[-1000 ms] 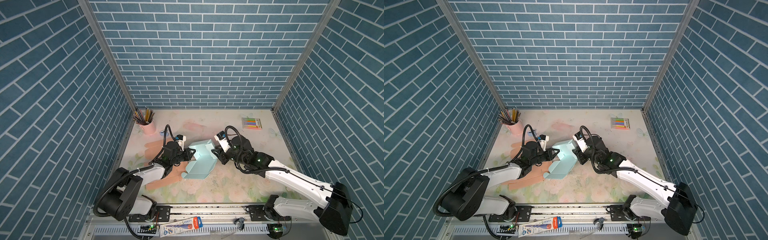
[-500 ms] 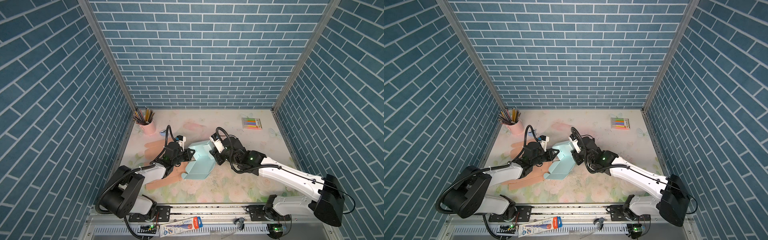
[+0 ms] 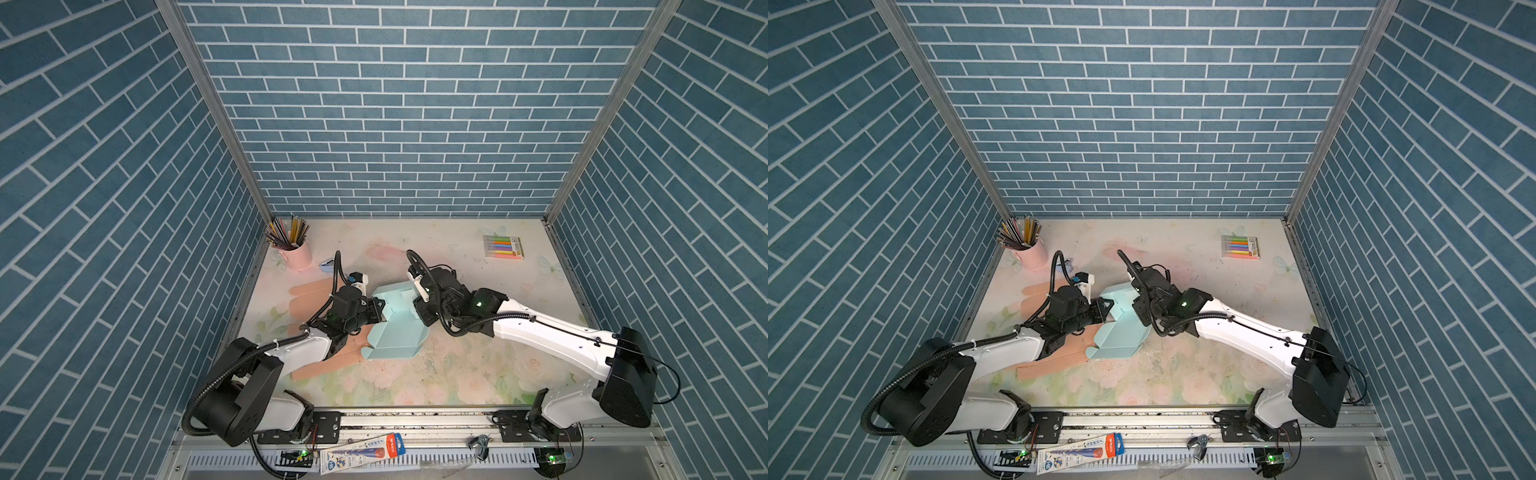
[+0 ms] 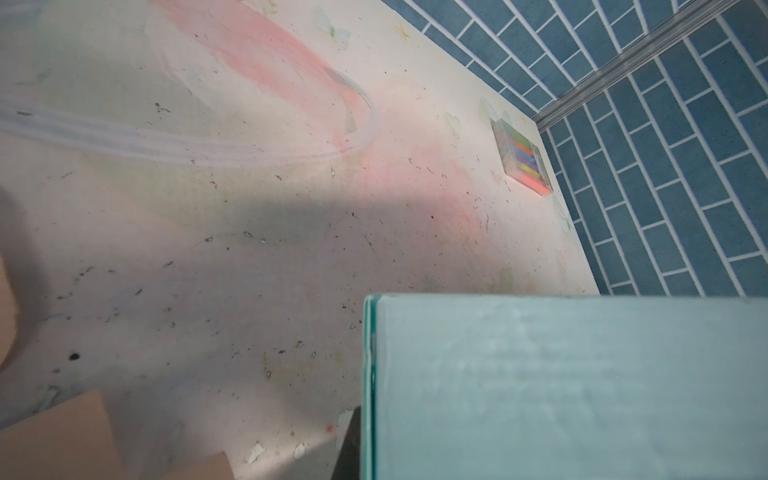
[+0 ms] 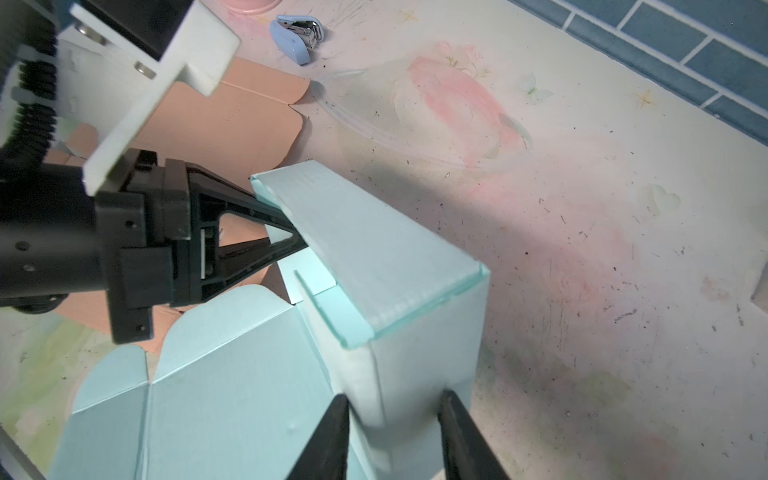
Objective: Fold the paper box
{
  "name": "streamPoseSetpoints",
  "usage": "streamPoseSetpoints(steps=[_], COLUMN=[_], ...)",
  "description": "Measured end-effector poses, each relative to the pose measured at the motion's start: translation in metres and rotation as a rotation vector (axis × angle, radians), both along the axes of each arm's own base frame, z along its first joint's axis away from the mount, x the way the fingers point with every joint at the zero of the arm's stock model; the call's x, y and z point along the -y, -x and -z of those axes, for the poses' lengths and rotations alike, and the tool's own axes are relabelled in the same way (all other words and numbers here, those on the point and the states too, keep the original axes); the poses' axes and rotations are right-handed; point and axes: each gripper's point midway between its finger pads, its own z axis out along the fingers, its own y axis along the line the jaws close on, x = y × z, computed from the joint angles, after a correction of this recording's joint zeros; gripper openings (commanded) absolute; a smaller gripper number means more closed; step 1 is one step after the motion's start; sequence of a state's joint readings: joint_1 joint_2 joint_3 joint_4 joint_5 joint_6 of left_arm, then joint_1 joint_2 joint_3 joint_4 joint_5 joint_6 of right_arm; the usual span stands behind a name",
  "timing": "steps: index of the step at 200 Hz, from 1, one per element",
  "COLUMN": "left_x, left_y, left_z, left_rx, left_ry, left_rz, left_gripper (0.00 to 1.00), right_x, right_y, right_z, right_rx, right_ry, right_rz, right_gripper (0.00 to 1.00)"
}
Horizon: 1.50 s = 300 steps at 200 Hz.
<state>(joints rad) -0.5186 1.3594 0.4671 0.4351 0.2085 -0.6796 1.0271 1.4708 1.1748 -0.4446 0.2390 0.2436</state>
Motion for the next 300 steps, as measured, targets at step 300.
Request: streamPoseSetpoints(steps=[300], left_x=[0.017], left_y=[0.033], left_z=[-0.011], left_rx=[0.011], left_ry=[0.016], left_rz=[-0.029], left_gripper=[0.0], right_x=[0.036], right_y=[-0.02], right_z=[0.01], right_rx=[0.209], right_ry=[0.356], right_rz=[0.388], right_gripper=[0.12])
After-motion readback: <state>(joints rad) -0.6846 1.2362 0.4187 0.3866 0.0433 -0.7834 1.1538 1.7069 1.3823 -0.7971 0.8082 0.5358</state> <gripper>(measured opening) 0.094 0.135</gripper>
